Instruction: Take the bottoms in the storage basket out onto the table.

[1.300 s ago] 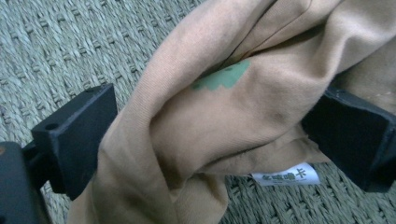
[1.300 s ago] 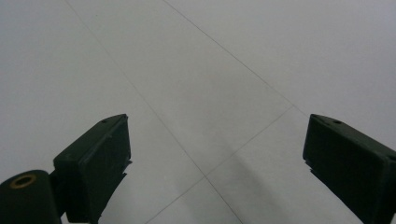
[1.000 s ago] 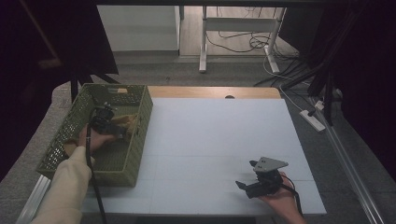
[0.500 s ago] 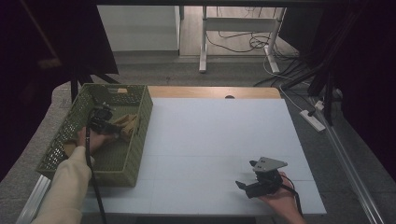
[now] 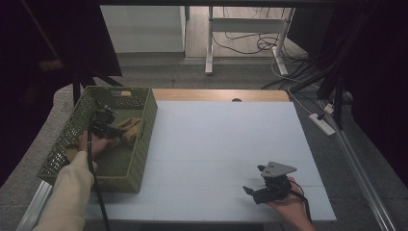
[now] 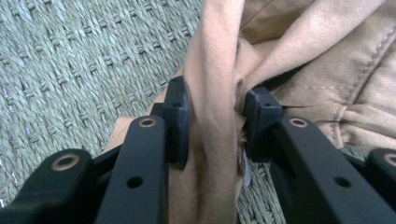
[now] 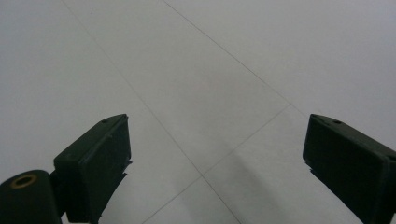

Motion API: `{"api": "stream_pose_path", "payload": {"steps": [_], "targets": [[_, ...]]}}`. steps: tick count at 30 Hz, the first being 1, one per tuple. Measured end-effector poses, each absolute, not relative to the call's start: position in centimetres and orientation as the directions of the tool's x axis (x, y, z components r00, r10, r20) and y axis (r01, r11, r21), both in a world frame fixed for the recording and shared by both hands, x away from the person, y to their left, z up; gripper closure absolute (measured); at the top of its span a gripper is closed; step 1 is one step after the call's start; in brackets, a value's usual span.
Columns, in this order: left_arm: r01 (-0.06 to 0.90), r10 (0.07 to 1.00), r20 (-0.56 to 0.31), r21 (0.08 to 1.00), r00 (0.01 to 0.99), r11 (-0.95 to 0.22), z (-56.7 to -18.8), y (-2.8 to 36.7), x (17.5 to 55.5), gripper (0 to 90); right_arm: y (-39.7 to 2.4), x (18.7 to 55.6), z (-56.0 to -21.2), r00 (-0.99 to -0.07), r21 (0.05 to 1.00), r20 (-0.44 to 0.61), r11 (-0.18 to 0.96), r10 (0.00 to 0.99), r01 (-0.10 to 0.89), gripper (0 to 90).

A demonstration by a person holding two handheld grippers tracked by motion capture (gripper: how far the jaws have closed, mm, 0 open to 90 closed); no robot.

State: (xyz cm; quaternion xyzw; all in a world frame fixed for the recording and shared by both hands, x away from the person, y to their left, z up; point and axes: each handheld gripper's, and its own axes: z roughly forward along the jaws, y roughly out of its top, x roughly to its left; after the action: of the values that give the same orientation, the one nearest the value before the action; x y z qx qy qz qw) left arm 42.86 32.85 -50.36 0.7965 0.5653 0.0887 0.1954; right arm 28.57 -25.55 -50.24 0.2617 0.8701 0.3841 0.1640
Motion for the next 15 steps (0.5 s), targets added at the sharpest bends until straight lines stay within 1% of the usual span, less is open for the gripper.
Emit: {"api": "stream_pose_path", "payload": {"steps": [8, 11, 15], "targets": [[0.861, 0.932, -0.106, 0.431, 0.347, -0.271, -50.0, 33.0, 42.7, 68.4, -25.6, 28.6, -50.2, -0.808, 0.754, -0.086, 0.568, 0.583, 0.330, 7.5], [0.853, 0.927, -0.138, 0.458, 0.348, -0.252, -49.5, 33.2, 42.6, 69.1, -25.6, 28.6, -50.2, -0.807, 0.755, -0.085, 0.567, 0.584, 0.330, 7.5], [0.836, 0.920, -0.156, 0.493, 0.358, -0.242, -48.8, 33.4, 42.5, 70.2, -25.6, 28.6, -50.2, -0.807, 0.756, -0.085, 0.565, 0.584, 0.330, 7.5]]}}
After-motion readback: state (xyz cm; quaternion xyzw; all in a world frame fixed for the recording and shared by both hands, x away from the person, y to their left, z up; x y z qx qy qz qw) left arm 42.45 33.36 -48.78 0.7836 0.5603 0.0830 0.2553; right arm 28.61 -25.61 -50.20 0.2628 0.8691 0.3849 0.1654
